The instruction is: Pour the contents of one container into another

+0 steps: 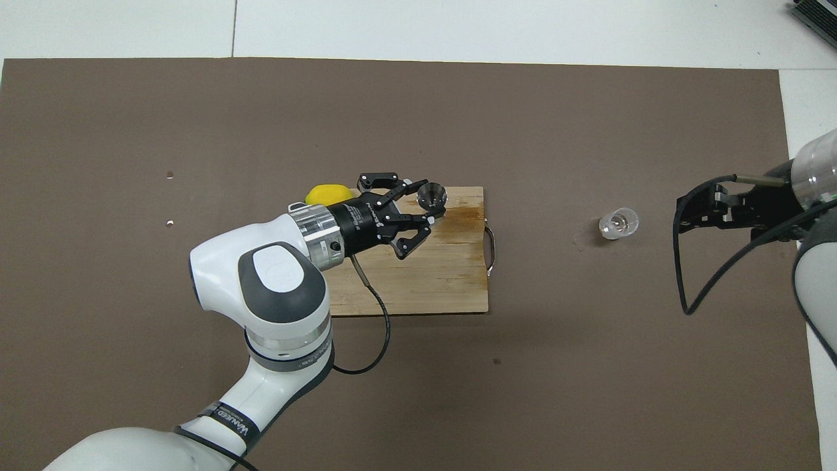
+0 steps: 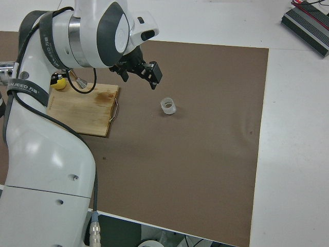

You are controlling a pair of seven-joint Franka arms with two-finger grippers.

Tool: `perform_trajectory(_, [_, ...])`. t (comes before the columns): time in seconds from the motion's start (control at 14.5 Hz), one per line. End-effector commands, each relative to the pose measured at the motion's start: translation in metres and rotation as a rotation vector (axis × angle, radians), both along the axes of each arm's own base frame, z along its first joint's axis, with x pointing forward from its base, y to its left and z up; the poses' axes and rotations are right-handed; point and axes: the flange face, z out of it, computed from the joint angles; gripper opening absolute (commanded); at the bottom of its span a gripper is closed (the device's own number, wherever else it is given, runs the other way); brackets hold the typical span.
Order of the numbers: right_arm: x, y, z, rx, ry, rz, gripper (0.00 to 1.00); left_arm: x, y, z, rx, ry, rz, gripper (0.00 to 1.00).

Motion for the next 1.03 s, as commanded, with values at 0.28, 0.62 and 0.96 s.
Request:
perform_trajectory(0.28, [-0.007, -0.004, 0.002, -0.002, -0.003, 0.017, 0.99, 0.02, -0.024, -0.014, 0.009, 0.003, 0.042, 0.0])
perform_trajectory(0.62, [-0.007, -0.008, 0.001, -0.001, -0.001, 0.016, 0.99, 0.024, -0.022, -0.022, 0.025, 0.001, 0.038, 0.0])
perform_trajectory(0.96, [0.0, -0.011, -0.001, 0.001, -0.044, -0.011, 0.96, 0.019, -0.026, -0.026, 0.038, -0.003, 0.021, 0.0])
